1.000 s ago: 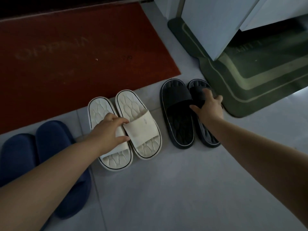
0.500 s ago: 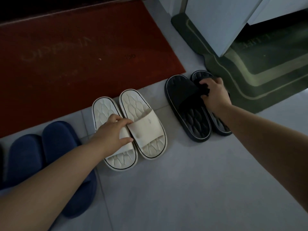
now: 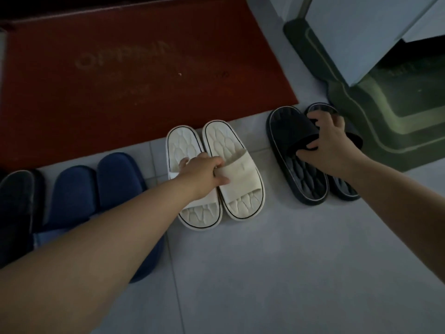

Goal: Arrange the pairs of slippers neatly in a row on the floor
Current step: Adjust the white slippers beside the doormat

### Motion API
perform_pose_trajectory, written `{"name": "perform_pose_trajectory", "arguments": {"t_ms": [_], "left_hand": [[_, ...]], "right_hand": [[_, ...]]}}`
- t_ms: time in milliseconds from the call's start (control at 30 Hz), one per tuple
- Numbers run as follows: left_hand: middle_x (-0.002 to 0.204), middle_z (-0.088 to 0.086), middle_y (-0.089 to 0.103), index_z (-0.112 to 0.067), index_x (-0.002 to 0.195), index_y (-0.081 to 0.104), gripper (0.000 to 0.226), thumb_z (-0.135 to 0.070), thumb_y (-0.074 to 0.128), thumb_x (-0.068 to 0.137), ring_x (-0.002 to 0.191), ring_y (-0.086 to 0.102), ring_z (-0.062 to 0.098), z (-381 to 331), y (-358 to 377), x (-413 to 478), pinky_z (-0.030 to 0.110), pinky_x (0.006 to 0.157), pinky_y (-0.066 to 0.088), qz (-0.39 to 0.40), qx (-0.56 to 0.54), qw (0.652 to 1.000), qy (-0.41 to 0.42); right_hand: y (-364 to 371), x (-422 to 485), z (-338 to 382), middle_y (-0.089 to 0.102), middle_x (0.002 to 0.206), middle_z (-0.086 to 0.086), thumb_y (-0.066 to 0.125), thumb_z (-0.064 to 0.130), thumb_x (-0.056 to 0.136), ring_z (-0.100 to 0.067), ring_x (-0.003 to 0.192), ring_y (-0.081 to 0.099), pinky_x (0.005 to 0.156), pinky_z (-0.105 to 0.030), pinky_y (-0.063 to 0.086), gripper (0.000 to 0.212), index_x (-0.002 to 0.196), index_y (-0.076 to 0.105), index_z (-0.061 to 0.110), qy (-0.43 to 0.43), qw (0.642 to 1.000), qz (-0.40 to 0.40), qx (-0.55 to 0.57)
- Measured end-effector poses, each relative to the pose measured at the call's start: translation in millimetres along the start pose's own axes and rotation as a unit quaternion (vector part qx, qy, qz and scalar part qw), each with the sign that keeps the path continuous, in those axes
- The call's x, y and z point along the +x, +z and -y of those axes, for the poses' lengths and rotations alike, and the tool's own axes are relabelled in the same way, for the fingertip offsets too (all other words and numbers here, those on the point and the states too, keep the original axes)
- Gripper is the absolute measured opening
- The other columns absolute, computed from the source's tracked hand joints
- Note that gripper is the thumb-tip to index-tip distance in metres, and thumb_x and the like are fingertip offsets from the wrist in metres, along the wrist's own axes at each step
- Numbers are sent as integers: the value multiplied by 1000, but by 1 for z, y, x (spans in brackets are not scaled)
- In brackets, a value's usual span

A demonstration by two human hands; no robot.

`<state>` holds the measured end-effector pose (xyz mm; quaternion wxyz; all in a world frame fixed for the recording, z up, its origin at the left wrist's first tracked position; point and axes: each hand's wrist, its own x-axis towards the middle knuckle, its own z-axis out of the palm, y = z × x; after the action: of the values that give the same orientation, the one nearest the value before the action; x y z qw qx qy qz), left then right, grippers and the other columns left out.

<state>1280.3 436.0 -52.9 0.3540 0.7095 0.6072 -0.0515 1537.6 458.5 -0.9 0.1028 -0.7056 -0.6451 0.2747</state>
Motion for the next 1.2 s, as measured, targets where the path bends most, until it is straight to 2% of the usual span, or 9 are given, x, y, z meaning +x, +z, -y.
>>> {"name": "perform_pose_trajectory", "arguments": {"t_ms": [133, 233, 333, 500, 600, 733, 900, 1067, 1200], "left_hand": [[93, -7, 43, -27, 91, 55, 14, -35, 60, 81, 107, 47, 19, -9, -23, -12, 45, 105, 6, 86, 209, 957, 181], [93, -7, 47, -26, 72, 53, 17, -12, 62, 77, 112, 42, 20, -23, -32, -22, 58, 108, -12, 67, 393, 876, 270], [115, 0, 56, -21, 98, 63, 22, -10, 47, 88, 126, 36, 23, -30, -18, -27, 56, 91, -36, -5, 461, 831, 312], [153, -1, 14, -28, 142, 21, 61, -8, 42, 87, 144, 3, 23, 1, 1, -46, 45, 104, -29, -35, 331, 892, 307], [148, 0, 13, -29, 143, 7, 78, -43, 54, 83, 137, 16, 23, 22, 2, -55, 40, 116, 8, -61, 208, 966, 145], [143, 10, 19, -25, 143, 4, 94, -49, 65, 75, 119, 43, 26, 38, -6, -59, 37, 95, 45, 41, 159, 985, -51], [151, 13, 15, -20, 145, -8, 81, -31, 50, 89, 113, 50, 27, 27, 7, -53, 33, 88, 47, 43, 35, 993, -108], [137, 15, 36, -19, 143, 14, 53, -27, 37, 96, 89, 54, 24, 19, -6, -33, 34, 72, 46, -64, -32, 989, -133], [133, 15, 40, -15, 137, 28, 48, -33, 40, 95, 105, 54, 28, 20, -4, -28, 36, 80, 46, -92, -75, 981, -151]], "right_hand": [[-11, -16, 7, 36, 128, 0, 73, 26, 73, -9, 92, 57, 73, -20, 47, 70, 131, 33, 31, -74, 995, 40, 56], [-14, -33, 15, 40, 127, 4, 73, 31, 68, -12, 114, 47, 95, -19, 37, 68, 128, 42, 30, -180, 981, 73, 2], [6, -47, 16, 32, 146, -1, 76, 27, 71, -18, 137, 26, 111, -25, 20, 78, 137, 36, 26, -234, 958, 132, -101], [53, -57, 4, 6, 156, 7, 71, 38, 75, -18, 142, 12, 113, -33, 19, 95, 145, 6, 34, -146, 946, 257, -130], [72, -54, 5, 14, 154, 2, 69, 43, 75, -23, 139, 24, 110, -36, 29, 99, 146, 1, 28, -113, 959, 235, -109], [89, -45, 14, 34, 144, -11, 60, 31, 83, -31, 120, 47, 97, -39, 43, 81, 145, 7, 25, -86, 974, 185, -95], [90, -24, 22, 34, 139, -14, 45, 7, 87, -35, 113, 50, 93, -42, 45, 62, 140, 18, 23, -77, 980, 158, -91], [85, 1, 21, 35, 142, -13, 42, 5, 90, -35, 115, 52, 93, -39, 42, 59, 142, 19, 18, -64, 986, 136, -76], [91, 5, 15, 54, 127, -14, 43, 11, 91, -30, 104, 58, 85, -34, 42, 57, 141, 18, 22, -67, 987, 132, -61]]}}
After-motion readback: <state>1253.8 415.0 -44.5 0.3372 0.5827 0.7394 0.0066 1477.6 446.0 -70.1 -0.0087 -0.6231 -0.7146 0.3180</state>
